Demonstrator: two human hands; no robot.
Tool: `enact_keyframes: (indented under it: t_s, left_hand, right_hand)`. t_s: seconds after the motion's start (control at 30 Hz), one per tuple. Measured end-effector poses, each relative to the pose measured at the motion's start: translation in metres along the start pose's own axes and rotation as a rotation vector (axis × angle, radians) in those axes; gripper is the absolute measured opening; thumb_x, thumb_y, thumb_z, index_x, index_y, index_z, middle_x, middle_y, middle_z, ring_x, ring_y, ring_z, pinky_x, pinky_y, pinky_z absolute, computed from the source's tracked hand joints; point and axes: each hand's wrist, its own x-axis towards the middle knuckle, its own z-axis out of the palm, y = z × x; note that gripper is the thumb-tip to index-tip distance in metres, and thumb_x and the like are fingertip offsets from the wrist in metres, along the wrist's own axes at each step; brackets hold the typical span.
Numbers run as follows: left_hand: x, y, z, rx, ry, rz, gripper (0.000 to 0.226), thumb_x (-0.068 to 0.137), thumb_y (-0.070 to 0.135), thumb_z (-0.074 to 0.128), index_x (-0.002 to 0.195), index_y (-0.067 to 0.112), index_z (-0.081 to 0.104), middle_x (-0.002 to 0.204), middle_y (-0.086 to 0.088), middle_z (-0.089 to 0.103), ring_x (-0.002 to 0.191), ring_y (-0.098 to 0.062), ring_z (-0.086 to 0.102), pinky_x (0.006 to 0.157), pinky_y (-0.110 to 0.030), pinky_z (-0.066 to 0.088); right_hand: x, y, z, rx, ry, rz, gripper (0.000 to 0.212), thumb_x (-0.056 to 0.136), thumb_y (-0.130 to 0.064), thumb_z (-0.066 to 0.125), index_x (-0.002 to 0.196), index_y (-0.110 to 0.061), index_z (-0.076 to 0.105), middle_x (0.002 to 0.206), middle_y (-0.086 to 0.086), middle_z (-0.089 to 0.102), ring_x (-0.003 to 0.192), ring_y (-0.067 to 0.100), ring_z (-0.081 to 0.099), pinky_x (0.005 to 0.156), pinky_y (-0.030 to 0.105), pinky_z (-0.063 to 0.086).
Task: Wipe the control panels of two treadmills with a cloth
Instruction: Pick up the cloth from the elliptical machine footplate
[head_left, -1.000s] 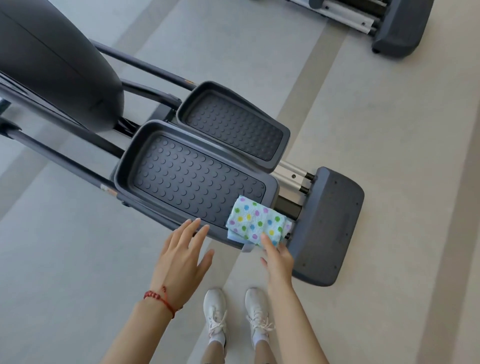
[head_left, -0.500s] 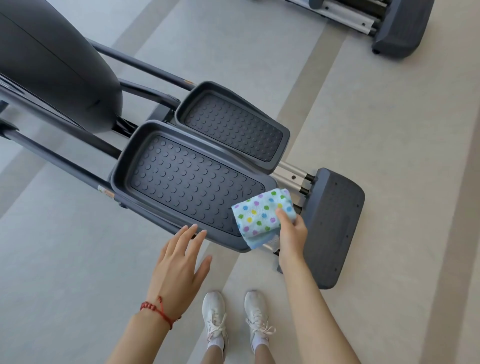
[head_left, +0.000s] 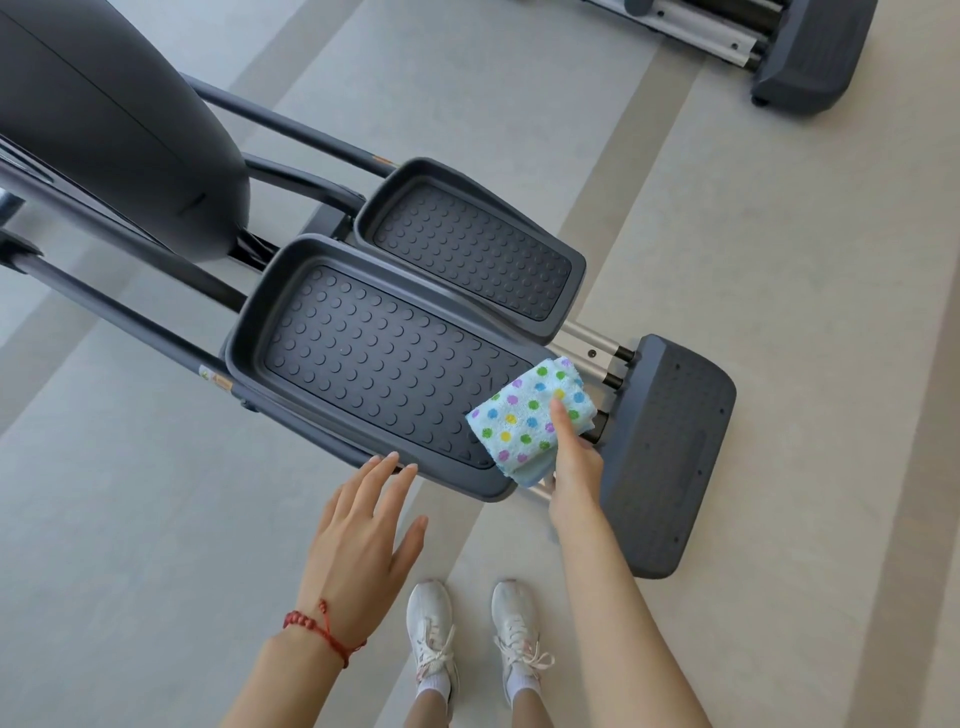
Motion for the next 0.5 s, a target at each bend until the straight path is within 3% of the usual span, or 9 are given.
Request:
enact_keyframes:
  t_s: [0.13,0.27,0.33,0.4,0.5]
  left_hand:
    - [-0.004,-0.002,0.003,-0.005,-0.019,0.009,0.058,0.097,0.05,0.014,0.125,0.015,0.051,0.127,-0.008,0.057,0.12,-0.023,0.041,0.095,-0.037,0.041]
    - [-0.009,-0.004,0.001,-0.03,-0.002,0.035,0.048,0.095,0.046,0.026,0.125,0.015,0.047,0.127,-0.009,0.056,0.12,-0.023,0.04,0.097,-0.031,0.029]
    - [-0.011,-0.002,-0.005,-0.043,0.03,0.034,0.044,0.092,0.042,0.031,0.124,0.016,0.047,0.125,-0.009,0.057,0.118,-0.023,0.041,0.097,-0.035,0.037]
    - [-0.013,0.002,-0.014,-0.046,0.051,0.028,0.047,0.097,0.045,0.022,0.123,0.015,0.048,0.123,-0.009,0.058,0.115,-0.023,0.043,0.091,-0.04,0.046]
    - [-0.018,0.004,-0.031,-0.054,0.07,0.021,0.053,0.098,0.047,0.018,0.123,0.013,0.05,0.122,-0.01,0.059,0.113,-0.023,0.043,0.087,-0.043,0.047]
  right_hand:
    - [-0.003,-0.001,0.001,-0.036,-0.014,0.058,0.018,0.076,-0.034,0.074,0.077,-0.021,0.061,0.082,-0.006,0.065,0.08,0.012,0.063,0.077,0.031,0.048]
    - [-0.011,-0.005,0.001,-0.025,-0.016,0.021,0.011,0.077,-0.017,0.074,0.08,-0.017,0.064,0.085,0.0,0.068,0.08,0.016,0.066,0.066,0.028,0.051]
    - [-0.019,-0.008,-0.001,-0.031,-0.035,-0.033,0.009,0.078,-0.015,0.073,0.083,-0.018,0.065,0.086,-0.002,0.069,0.078,0.012,0.066,0.06,0.024,0.052]
    - [-0.032,-0.013,-0.005,-0.065,-0.098,-0.105,0.011,0.079,-0.014,0.071,0.088,-0.019,0.066,0.088,-0.003,0.07,0.077,0.01,0.067,0.059,0.023,0.056]
    - [-0.056,-0.023,-0.013,-0.22,-0.253,-0.208,0.013,0.08,-0.013,0.071,0.092,-0.018,0.066,0.092,-0.003,0.071,0.077,0.006,0.069,0.061,0.02,0.056]
